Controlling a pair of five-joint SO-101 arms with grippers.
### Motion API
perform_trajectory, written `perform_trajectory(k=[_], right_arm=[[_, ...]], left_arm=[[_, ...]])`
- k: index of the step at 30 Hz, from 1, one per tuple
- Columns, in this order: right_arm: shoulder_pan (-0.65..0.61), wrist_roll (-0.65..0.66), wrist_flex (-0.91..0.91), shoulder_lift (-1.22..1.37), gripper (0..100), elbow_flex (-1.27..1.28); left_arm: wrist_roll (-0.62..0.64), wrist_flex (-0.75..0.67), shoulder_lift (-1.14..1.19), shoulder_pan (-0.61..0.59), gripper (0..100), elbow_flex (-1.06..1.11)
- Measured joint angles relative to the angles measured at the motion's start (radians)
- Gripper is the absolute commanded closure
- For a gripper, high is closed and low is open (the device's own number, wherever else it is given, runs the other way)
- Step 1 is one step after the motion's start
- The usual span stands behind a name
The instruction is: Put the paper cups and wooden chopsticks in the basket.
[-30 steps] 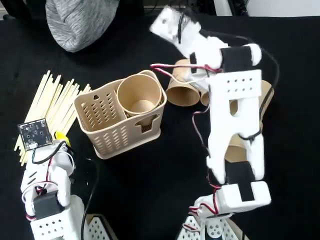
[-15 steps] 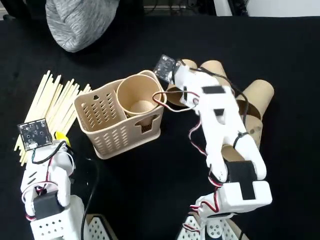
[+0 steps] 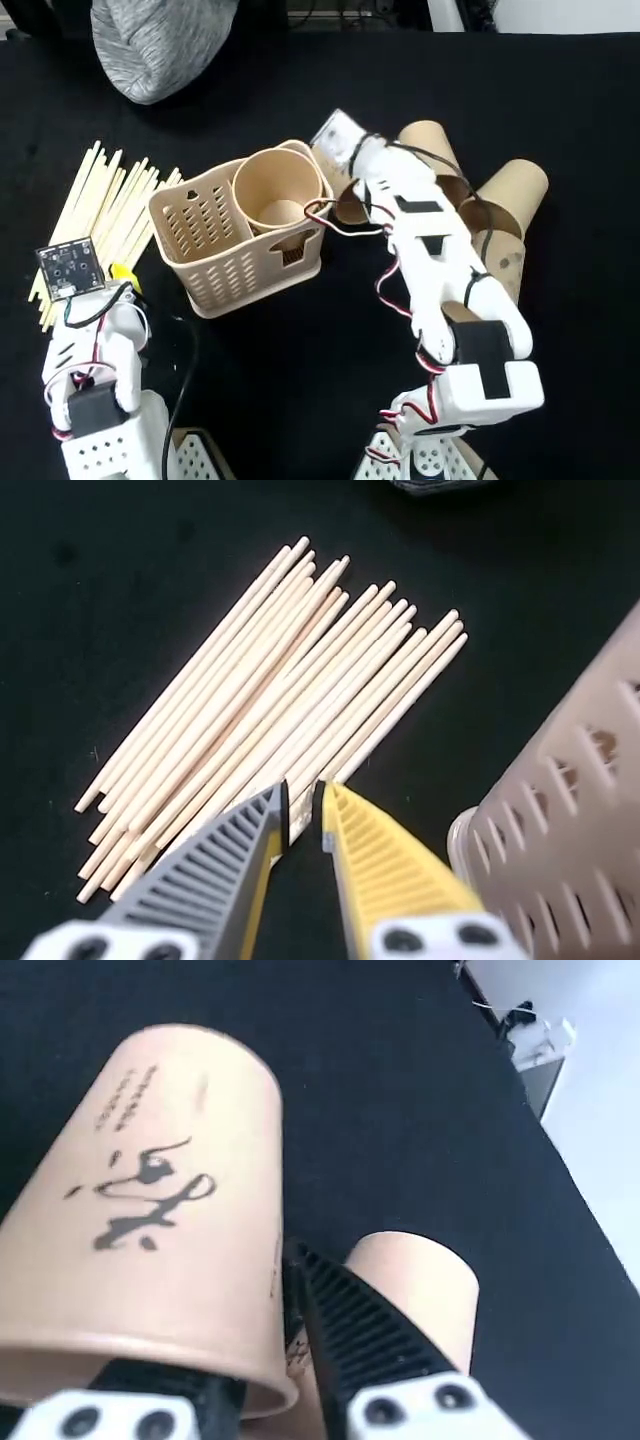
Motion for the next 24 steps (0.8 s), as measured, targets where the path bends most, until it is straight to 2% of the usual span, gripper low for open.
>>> perform_trajectory(k=[5,12,18,24], right_arm=[[0.049,-0.101,0.044,-0.06,98.8,0.002],[0.048,-0.143,0.298,-0.299,98.8,-0.002],[0.048,-0.259,0.68,-0.47,98.8,-0.201],[0.048,-0.358,1.143,-0.494,98.8,-0.614]], left_arm=[[-0.008,-0.066,0.0,0.0,92,0.04],[-0.009,-0.071,0.0,0.0,92,0.04],[-0.009,-0.071,0.0,0.0,92,0.04],[-0.009,-0.071,0.0,0.0,92,0.04]])
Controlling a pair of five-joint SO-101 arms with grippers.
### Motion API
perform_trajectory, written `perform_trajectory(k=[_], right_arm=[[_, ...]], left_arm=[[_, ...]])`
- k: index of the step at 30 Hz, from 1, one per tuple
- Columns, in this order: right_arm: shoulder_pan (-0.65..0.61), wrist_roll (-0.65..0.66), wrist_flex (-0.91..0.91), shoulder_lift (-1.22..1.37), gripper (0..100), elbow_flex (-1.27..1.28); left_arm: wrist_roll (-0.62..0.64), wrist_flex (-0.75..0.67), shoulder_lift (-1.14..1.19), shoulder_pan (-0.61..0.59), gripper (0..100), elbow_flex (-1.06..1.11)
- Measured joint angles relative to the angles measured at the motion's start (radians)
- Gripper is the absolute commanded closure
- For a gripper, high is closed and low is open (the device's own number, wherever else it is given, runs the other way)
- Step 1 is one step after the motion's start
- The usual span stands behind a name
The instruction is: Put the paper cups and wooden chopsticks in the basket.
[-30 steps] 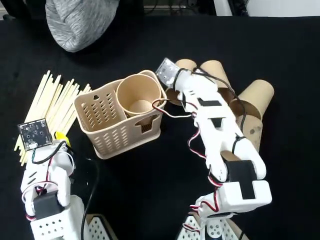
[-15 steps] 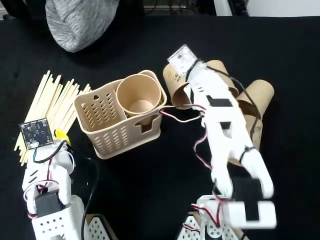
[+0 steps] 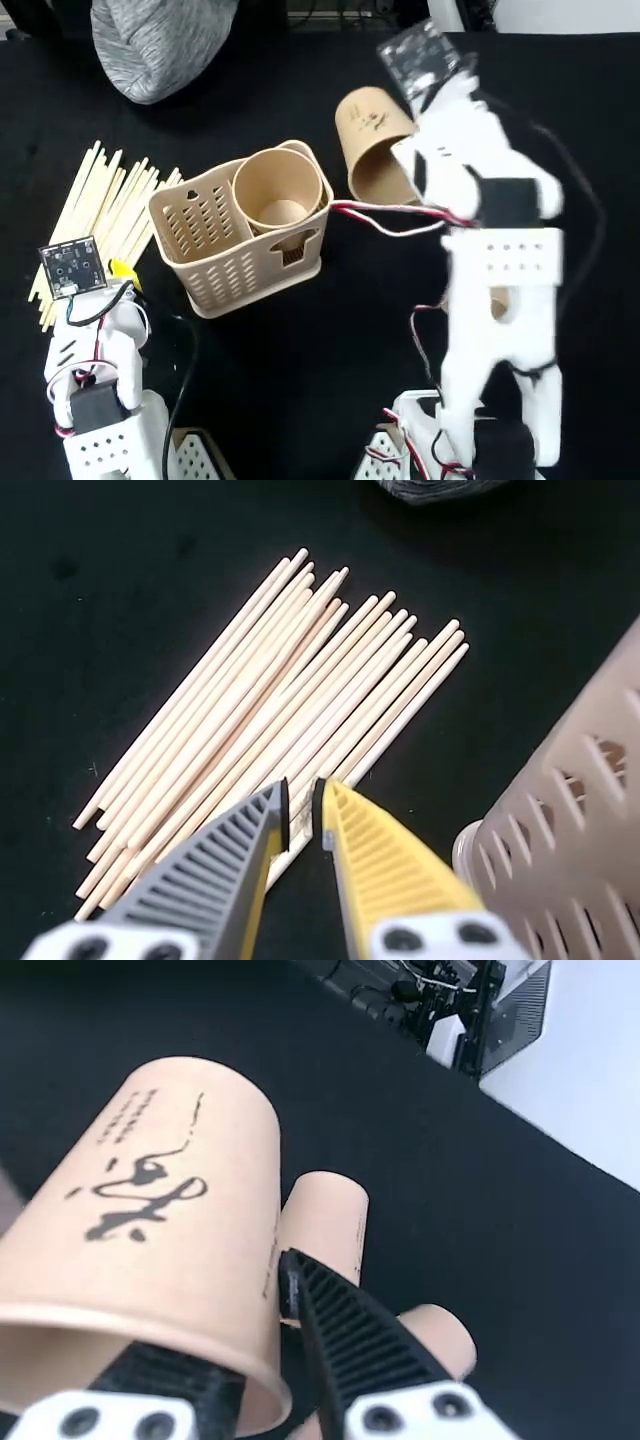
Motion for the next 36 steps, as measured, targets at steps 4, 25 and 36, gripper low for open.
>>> perform_trajectory(k=[4,25,36], right_arm=[[-0.037,-0.025,0.255,0.041,98.8,-0.311],[-0.359,-0.121,0.494,0.215,98.7,-0.549],[-0.347,-0.054,0.494,0.293,61.5,-0.542]], left_arm=[[0.0,0.0,0.0,0.0,92,0.0],[0.0,0.0,0.0,0.0,92,0.0],[0.0,0.0,0.0,0.0,92,0.0]])
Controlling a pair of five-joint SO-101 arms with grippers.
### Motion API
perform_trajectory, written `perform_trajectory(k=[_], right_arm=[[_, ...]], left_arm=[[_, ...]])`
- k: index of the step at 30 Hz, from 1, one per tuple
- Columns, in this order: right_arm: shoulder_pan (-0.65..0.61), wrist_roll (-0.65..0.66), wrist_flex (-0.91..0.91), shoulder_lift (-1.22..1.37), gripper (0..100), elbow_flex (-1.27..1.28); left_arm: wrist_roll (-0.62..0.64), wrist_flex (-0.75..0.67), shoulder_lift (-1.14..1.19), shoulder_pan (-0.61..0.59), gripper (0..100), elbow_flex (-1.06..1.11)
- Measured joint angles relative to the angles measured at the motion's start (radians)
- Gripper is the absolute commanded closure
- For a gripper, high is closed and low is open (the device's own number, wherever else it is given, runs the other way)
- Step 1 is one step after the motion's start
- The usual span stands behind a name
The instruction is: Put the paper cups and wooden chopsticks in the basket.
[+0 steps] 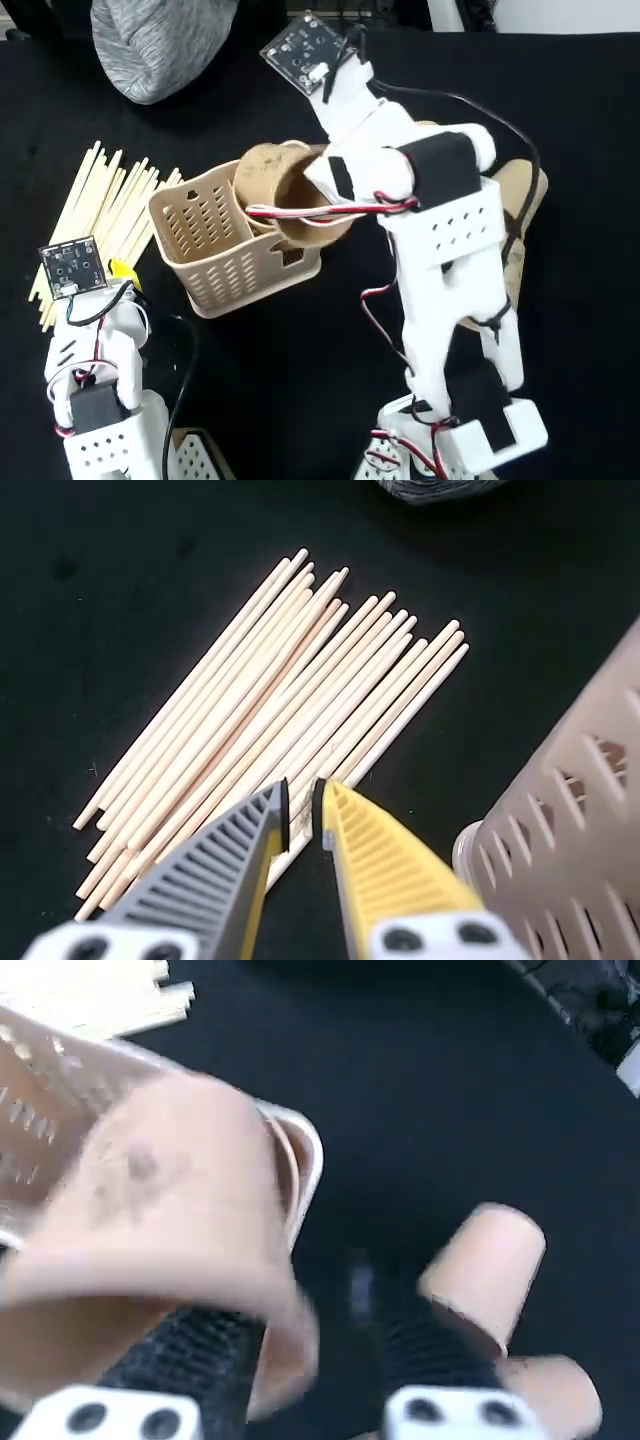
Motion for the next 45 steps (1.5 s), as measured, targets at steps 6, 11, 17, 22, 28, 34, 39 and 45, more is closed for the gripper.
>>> perform_trajectory(k=[6,11,17,22,28,34,39,45], right_arm=[[-0.002,0.032,0.0,0.0,55.4,-0.009],[-0.049,0.031,-0.023,0.0,64.7,-0.063],[-0.204,0.032,-0.123,0.009,98.5,-0.069],[-0.219,-0.003,-0.226,0.046,93.5,0.021],[-0.14,-0.009,-0.292,0.052,93.1,0.117],[0.029,0.04,-0.244,-0.048,85.8,0.092],[0.19,0.259,-0.198,-0.077,67.0,0.166],[0.371,0.623,-0.422,-0.075,59.7,0.585]], left_arm=[[0.0,0.0,0.0,0.0,92,0.0],[0.0,0.0,0.0,0.0,92,0.0],[0.0,0.0,0.0,0.0,92,0.0],[0.0,0.0,0.0,0.0,92,0.0],[0.0,0.0,0.0,0.0,92,0.0],[0.0,0.0,0.0,0.0,92,0.0],[0.0,0.0,0.0,0.0,92,0.0],[0.0,0.0,0.0,0.0,92,0.0]])
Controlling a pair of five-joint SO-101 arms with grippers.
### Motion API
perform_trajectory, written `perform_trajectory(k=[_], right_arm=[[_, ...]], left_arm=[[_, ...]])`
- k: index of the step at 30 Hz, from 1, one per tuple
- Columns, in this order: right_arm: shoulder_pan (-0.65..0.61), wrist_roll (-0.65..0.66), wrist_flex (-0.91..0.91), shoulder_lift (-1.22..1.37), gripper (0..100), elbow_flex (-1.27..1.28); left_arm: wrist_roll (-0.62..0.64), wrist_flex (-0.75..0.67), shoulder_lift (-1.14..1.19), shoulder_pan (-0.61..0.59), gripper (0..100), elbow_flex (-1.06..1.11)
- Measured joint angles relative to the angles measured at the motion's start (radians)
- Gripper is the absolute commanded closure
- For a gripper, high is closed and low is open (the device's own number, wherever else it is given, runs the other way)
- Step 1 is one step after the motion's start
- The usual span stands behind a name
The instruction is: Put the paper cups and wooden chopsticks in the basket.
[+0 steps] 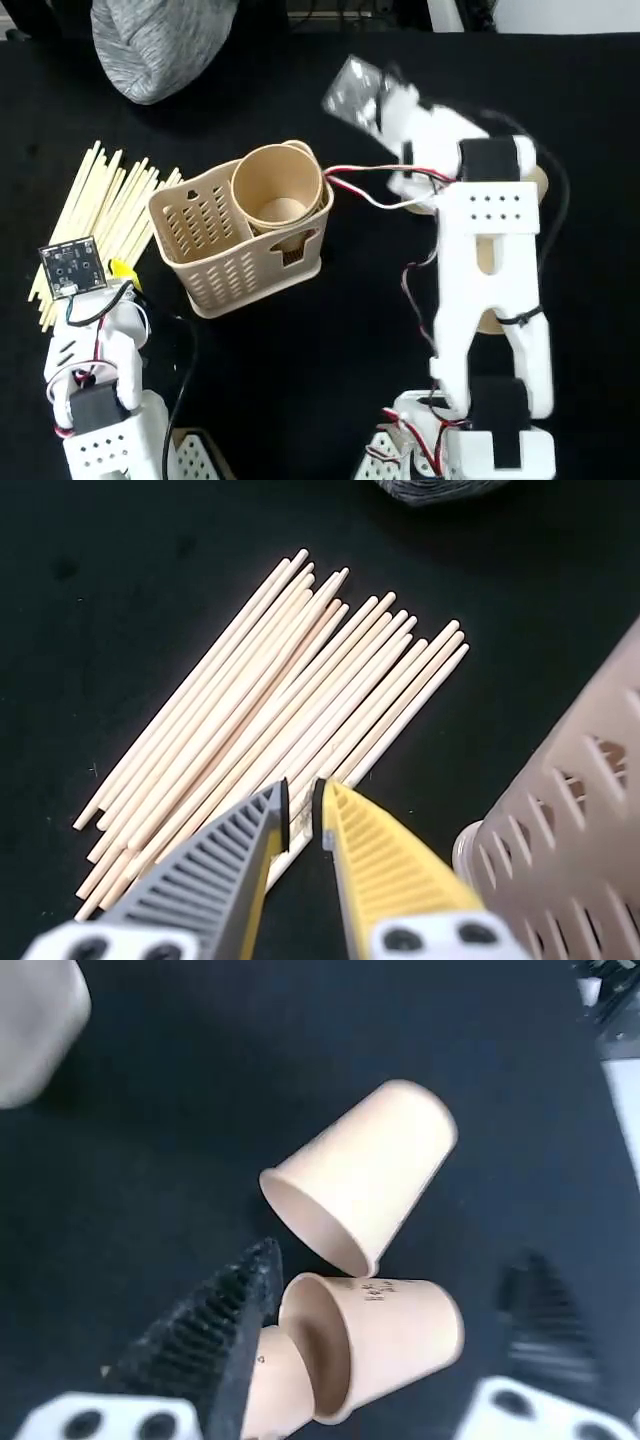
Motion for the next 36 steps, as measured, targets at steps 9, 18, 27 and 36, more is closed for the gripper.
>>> perform_trajectory(k=[9,18,27,36], right_arm=[[0.129,0.209,-0.781,0.012,64.4,0.644],[0.147,0.164,-1.169,0.385,84.5,0.56],[0.161,0.003,-1.24,0.344,98.8,0.559],[0.161,-0.215,-0.953,-0.078,98.7,0.614]], left_arm=[[0.0,0.0,0.0,0.0,92,0.006],[0.0,0.0,0.0,0.0,92,0.006],[0.0,0.0,0.0,0.0,92,0.006],[0.0,0.0,0.0,0.0,92,0.006]])
